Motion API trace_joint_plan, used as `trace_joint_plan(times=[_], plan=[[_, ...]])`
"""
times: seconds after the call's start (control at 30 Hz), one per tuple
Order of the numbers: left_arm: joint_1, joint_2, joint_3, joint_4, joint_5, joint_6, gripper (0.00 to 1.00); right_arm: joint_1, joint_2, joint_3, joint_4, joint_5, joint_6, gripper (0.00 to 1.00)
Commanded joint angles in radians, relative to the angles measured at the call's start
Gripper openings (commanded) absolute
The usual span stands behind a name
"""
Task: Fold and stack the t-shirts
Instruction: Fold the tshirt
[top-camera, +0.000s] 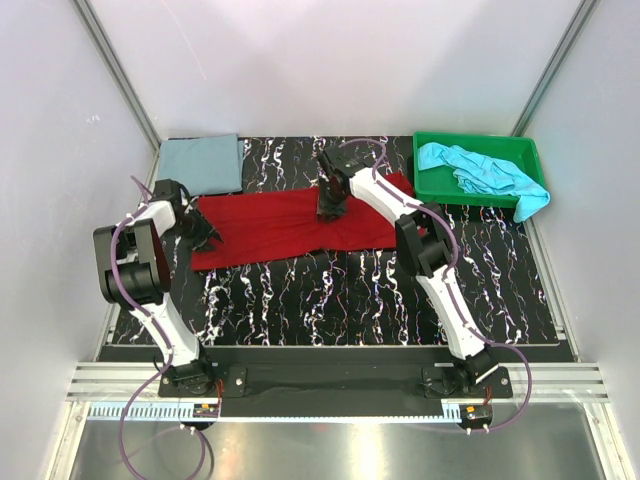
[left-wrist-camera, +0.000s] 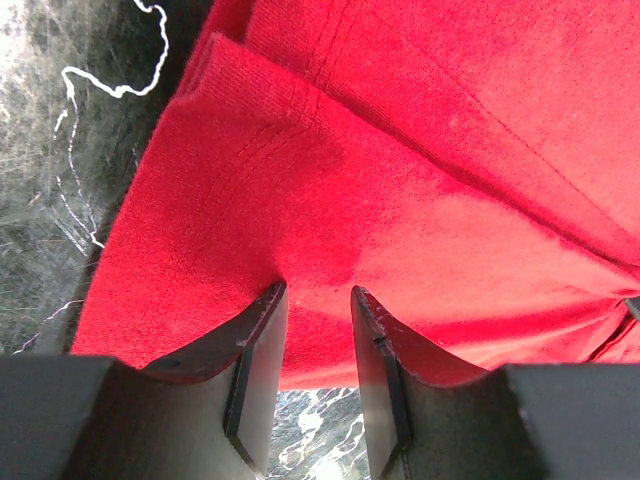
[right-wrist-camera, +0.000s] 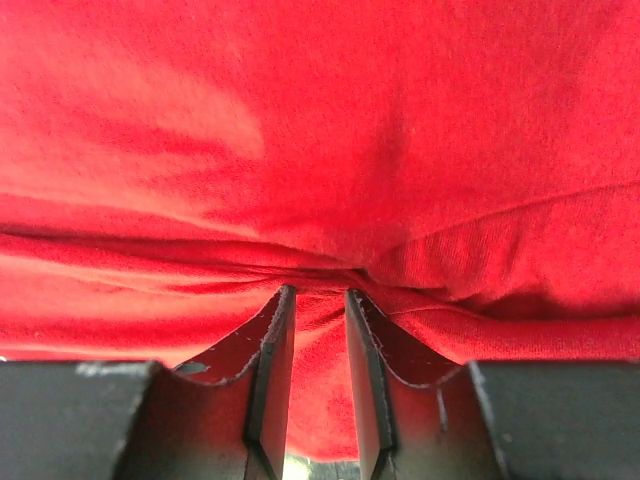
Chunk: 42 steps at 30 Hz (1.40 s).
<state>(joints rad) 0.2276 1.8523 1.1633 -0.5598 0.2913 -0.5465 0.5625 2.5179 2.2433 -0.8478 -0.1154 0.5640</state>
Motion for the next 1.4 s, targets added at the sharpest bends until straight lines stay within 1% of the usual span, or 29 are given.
trace_joint_plan(times=[0.0,0.3,0.43,0.6,0.63,0.73,0.9,1.07,1.17,1.33,1.37], plan=[[0.013,-0.011,0.012,-0.018,-0.02,0.028,0.38,-0.01,0.047,0.088,-0.005,0.056,-0.033,0.34],[0.018,-0.002,0.01,-0.022,-0.041,0.039,0.38,-0.012,0.074,0.168,-0.023,0.06,-0.044,0.35],[0.018,-0.028,0.012,-0.02,-0.031,0.04,0.38,-0.012,0.036,0.157,-0.063,0.048,-0.084,0.37],[0.016,-0.071,0.01,-0.02,-0.021,0.034,0.39,-0.018,-0.112,0.075,-0.1,0.068,-0.141,0.45],[0.015,-0.076,0.009,-0.017,-0.021,0.033,0.39,-0.026,-0.135,0.062,-0.106,0.066,-0.15,0.5],[0.015,-0.084,0.007,-0.011,-0.021,0.033,0.4,-0.056,-0.223,-0.026,-0.109,0.059,-0.154,0.55],[0.012,-0.064,0.019,-0.009,-0.008,0.031,0.4,-0.176,-0.342,-0.218,-0.097,0.022,-0.121,0.56],[0.019,-0.01,0.032,-0.011,0.002,0.034,0.4,-0.283,-0.43,-0.446,-0.022,0.036,-0.085,0.52],[0.033,0.019,0.018,-0.011,0.0,0.022,0.41,-0.332,-0.452,-0.508,0.026,0.049,-0.082,0.47],[0.076,0.045,-0.045,-0.018,0.006,-0.027,0.4,-0.368,-0.419,-0.534,0.056,0.077,-0.095,0.3],[0.084,0.048,-0.057,-0.023,0.005,-0.033,0.4,-0.372,-0.416,-0.55,0.064,0.083,-0.092,0.29]])
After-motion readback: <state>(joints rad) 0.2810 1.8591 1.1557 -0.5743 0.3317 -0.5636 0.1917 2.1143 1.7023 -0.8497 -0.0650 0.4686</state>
